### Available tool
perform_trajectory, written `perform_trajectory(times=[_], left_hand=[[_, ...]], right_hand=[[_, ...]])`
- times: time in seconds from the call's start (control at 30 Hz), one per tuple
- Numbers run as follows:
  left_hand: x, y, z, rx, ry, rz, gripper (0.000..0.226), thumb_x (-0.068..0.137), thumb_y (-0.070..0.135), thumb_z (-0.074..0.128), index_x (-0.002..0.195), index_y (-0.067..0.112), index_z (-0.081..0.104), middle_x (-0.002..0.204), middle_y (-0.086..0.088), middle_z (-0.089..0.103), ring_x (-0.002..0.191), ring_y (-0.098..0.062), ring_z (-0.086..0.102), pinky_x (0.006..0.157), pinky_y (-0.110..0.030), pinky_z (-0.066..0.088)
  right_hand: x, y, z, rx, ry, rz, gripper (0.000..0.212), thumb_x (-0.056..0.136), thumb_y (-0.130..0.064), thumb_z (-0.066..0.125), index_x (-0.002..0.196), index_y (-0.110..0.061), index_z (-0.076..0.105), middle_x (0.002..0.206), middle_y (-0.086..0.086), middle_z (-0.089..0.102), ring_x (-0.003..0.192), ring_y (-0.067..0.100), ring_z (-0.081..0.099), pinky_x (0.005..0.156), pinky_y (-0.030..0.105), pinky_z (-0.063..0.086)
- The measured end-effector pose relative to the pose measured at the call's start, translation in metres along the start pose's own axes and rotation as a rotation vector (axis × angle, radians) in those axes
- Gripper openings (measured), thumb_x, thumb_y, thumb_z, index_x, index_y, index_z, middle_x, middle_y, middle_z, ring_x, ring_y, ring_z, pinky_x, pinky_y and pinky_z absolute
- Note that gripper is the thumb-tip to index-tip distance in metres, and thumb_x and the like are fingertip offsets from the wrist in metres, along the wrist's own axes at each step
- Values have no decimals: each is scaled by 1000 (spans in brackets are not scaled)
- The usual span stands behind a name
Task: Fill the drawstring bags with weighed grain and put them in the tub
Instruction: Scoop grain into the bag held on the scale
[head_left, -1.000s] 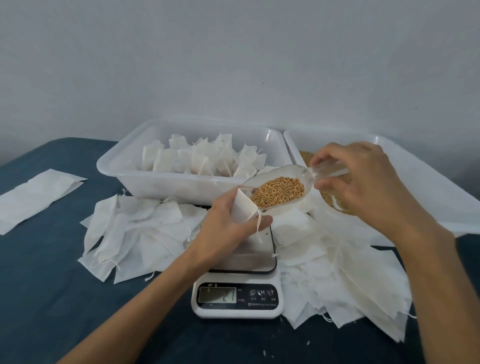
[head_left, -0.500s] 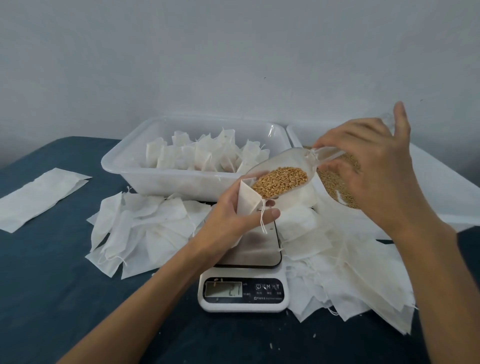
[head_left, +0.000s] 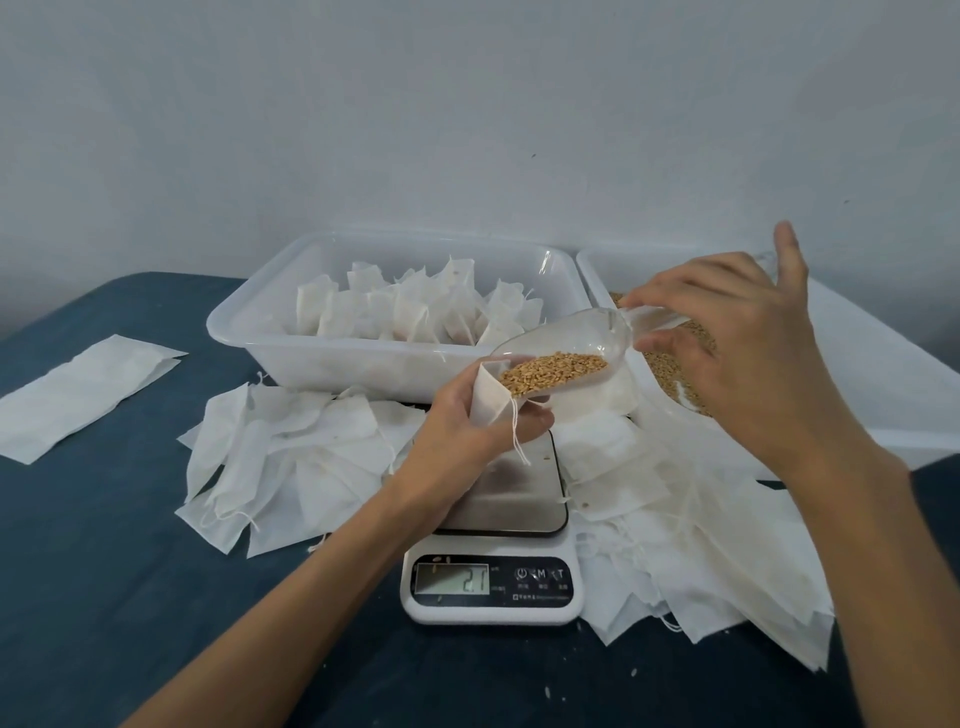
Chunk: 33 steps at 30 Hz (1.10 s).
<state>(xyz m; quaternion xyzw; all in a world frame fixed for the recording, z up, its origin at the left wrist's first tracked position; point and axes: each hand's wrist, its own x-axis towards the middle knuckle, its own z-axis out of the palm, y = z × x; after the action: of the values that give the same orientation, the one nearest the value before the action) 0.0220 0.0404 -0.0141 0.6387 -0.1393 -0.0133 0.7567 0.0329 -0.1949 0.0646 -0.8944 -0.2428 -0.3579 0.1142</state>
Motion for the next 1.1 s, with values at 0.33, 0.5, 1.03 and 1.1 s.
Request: perform_trajectory(times=[0.33, 0.5, 1.03, 1.1], left_hand=[[1, -1, 4, 54, 31, 33, 43, 88, 2, 80, 126, 19, 68, 96, 2, 71, 91, -11, 64, 81, -16, 53], [3, -2, 12, 21, 29, 37, 51, 90, 10, 81, 132, 31, 62, 104, -1, 73, 96, -9, 67, 87, -25, 55], [5, -6, 13, 141, 43, 50, 29, 85, 9, 85, 107, 19, 70, 84, 12, 68, 85, -6, 65, 84, -25, 56], [6, -7, 10, 160, 51, 38, 33, 80, 17, 87, 109, 23, 71, 90, 7, 72, 92, -13, 69, 98, -43, 58]], right_hand=[[4, 5, -7, -2, -68, 10, 23, 90, -19, 72, 112, -23, 73, 105, -7, 68, 110, 22, 57, 122, 62, 0], [17, 5, -22, -47, -79, -44, 20, 89, -20, 72, 109, -20, 74, 103, -3, 70, 109, 28, 58, 120, 64, 1], [29, 6, -35, -75, -195, -69, 24, 86, -24, 72, 109, -24, 73, 103, -5, 69, 112, 24, 58, 122, 61, 0], [28, 7, -30, -64, -195, -50, 24, 86, -21, 75, 109, -24, 73, 104, -4, 69, 112, 24, 58, 122, 61, 0]])
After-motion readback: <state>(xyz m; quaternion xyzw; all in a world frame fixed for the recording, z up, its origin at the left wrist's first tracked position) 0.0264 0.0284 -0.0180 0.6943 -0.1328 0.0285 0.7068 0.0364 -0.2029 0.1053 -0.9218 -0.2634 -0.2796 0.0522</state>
